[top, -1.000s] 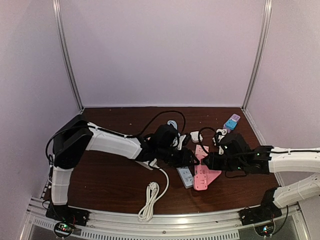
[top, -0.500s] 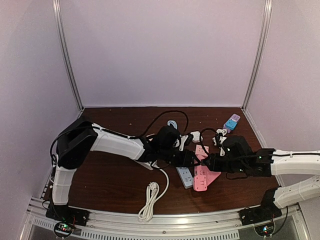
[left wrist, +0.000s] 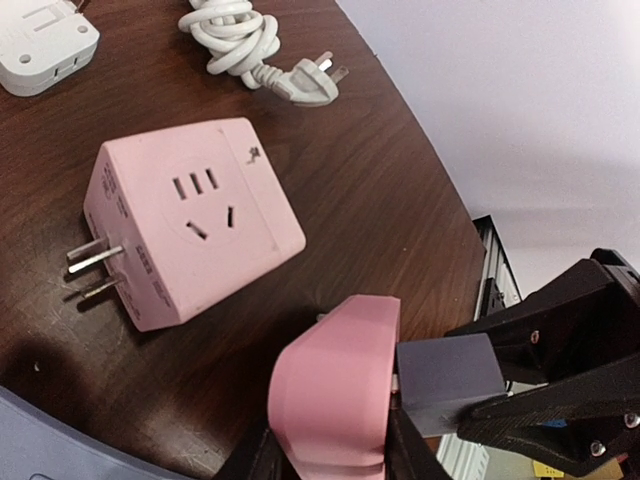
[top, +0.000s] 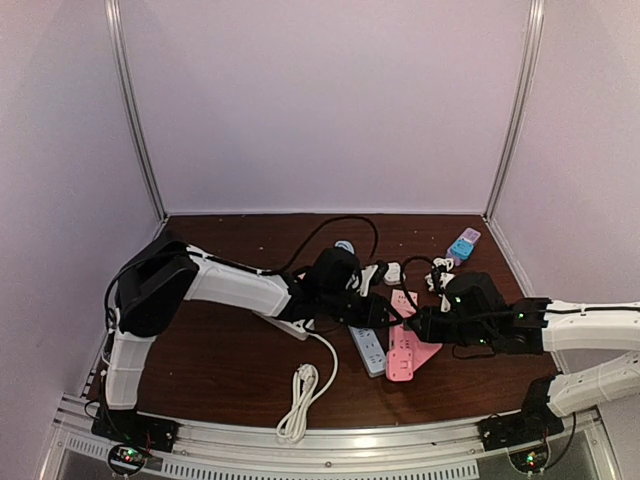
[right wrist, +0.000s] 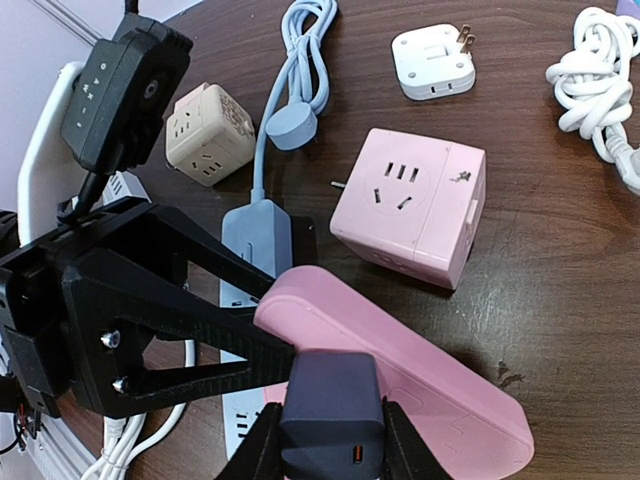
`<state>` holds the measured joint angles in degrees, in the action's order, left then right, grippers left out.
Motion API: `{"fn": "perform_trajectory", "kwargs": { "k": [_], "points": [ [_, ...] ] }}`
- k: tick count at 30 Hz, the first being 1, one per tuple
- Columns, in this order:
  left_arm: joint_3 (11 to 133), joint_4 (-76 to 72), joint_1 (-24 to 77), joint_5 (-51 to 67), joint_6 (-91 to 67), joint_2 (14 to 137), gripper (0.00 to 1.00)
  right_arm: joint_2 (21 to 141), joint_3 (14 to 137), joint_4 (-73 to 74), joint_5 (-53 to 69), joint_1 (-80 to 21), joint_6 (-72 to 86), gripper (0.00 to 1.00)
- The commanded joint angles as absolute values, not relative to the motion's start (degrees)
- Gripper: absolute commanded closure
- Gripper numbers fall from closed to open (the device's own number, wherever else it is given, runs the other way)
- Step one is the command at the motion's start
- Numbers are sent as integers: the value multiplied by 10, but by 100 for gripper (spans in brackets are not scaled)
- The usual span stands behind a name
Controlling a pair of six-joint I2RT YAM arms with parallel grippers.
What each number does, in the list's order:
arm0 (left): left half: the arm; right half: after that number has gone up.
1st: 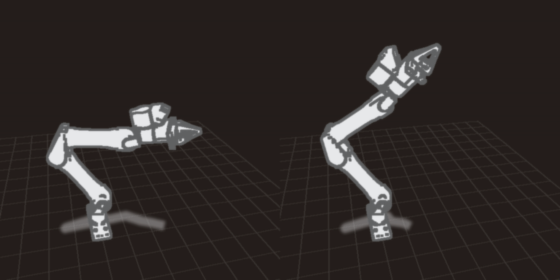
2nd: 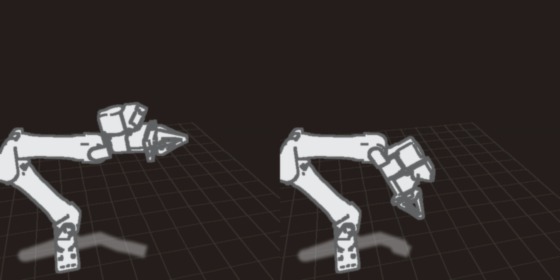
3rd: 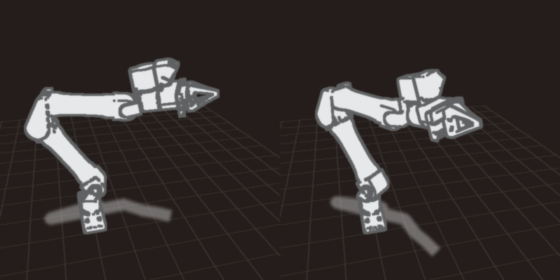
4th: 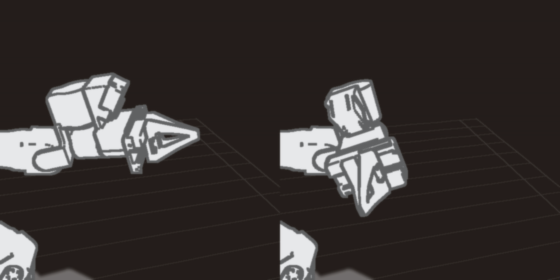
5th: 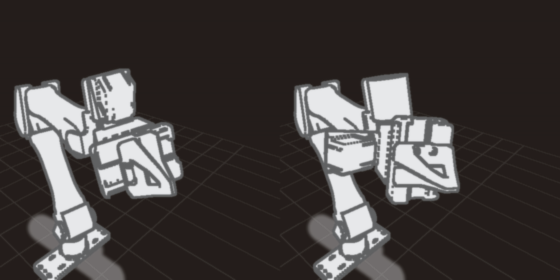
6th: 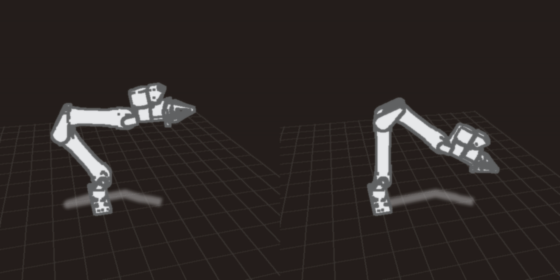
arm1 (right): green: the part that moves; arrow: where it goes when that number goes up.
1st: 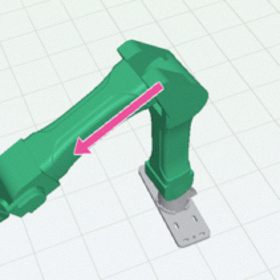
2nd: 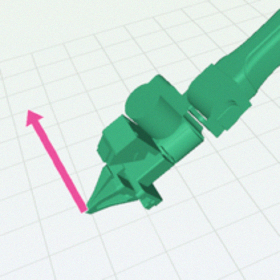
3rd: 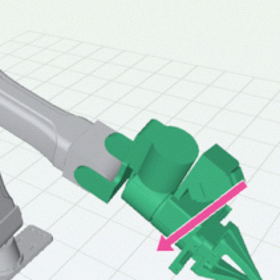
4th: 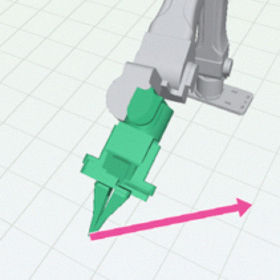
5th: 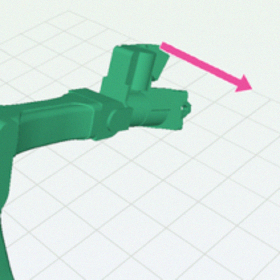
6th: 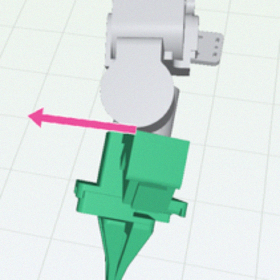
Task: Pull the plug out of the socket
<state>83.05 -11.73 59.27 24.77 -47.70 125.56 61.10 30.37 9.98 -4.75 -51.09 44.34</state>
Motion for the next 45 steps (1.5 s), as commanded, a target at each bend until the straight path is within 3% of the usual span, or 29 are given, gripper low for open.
{"fn": "perform_trajectory", "kwargs": {
  "k": [1,4,8,24,45],
  "points": [
    [847,-157,597,256,-465,1270,79,612,309,73,-37,-522,440,100],
    [847,-156,597,252,-464,1271,91,612,316,86,-45,-524,440,100],
    [843,-150,597,240,-463,1270,100,609,340,119,-68,-531,443,100],
    [808,-121,597,174,-483,1270,100,570,366,220,-126,-557,474,100],
    [785,-131,597,161,-520,1275,100,557,363,246,-142,-566,492,100]
  ]
}}
